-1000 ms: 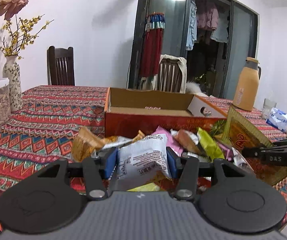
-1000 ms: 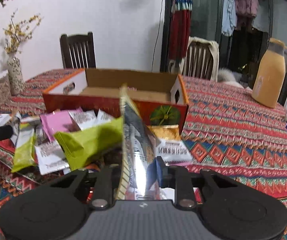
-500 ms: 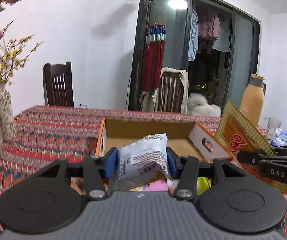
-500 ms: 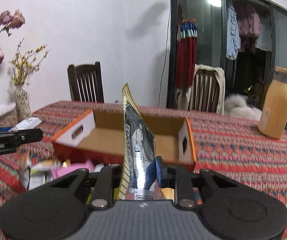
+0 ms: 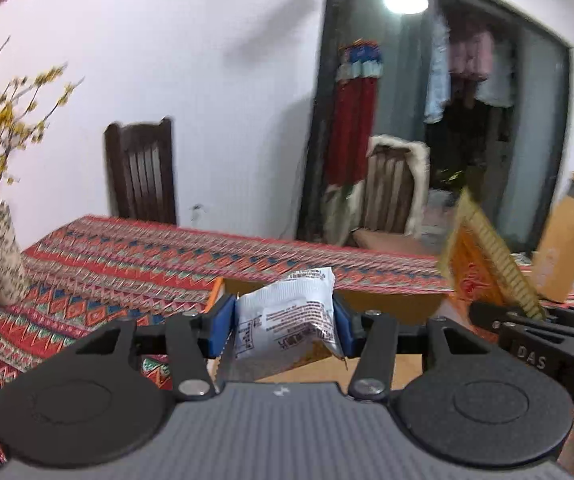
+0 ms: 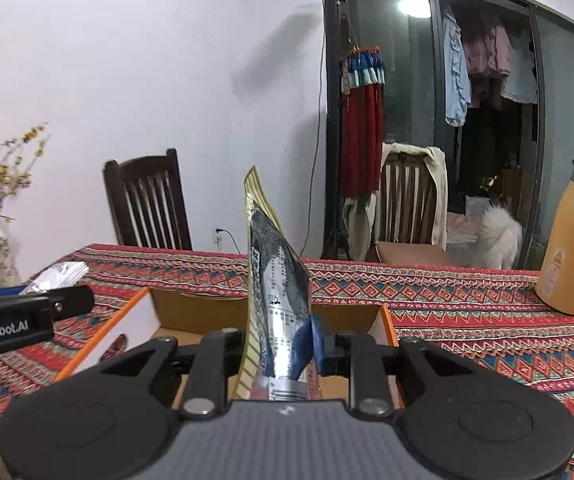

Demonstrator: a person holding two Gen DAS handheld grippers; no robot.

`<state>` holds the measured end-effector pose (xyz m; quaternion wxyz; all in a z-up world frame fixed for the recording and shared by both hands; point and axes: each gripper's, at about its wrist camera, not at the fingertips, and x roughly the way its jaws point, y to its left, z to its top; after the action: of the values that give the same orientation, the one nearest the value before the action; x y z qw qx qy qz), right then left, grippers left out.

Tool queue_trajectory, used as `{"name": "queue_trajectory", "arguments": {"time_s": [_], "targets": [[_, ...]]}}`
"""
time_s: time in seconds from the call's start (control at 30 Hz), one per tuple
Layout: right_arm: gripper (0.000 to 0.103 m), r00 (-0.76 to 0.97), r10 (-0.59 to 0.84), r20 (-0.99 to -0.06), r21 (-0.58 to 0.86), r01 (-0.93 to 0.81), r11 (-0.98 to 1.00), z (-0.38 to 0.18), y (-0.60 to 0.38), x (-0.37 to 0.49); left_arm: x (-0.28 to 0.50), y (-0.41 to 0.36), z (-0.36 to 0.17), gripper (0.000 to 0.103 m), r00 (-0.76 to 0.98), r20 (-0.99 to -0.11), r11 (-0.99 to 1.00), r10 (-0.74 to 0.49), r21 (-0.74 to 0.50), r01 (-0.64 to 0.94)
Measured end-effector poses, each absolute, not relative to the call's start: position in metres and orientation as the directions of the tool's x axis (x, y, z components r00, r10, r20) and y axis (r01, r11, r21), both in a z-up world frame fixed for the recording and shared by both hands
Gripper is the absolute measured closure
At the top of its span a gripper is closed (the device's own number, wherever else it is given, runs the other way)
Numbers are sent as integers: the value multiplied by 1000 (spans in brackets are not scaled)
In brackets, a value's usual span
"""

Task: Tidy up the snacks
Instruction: 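Carry both snacks over the cardboard box and open both tools to drop them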

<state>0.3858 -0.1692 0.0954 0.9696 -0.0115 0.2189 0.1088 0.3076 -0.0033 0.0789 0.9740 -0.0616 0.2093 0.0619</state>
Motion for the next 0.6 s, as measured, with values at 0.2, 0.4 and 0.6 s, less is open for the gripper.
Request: {"name": "queue_trajectory", "arguments": {"time_s": [0.2, 0.4, 0.6], "targets": [[80, 899, 137, -415, -22, -161, 987, 63, -162, 423, 347, 10, 44, 51, 856, -491, 969, 161, -84, -230], [80, 874, 150, -462, -25, -182, 983, 38, -159, 435, 357, 15, 29, 51, 840, -520, 970, 157, -78, -229], [78, 853, 155, -499, -23, -192, 981, 28, -157, 437, 350, 12, 26, 48, 858, -495, 973, 137, -94, -210]]}}
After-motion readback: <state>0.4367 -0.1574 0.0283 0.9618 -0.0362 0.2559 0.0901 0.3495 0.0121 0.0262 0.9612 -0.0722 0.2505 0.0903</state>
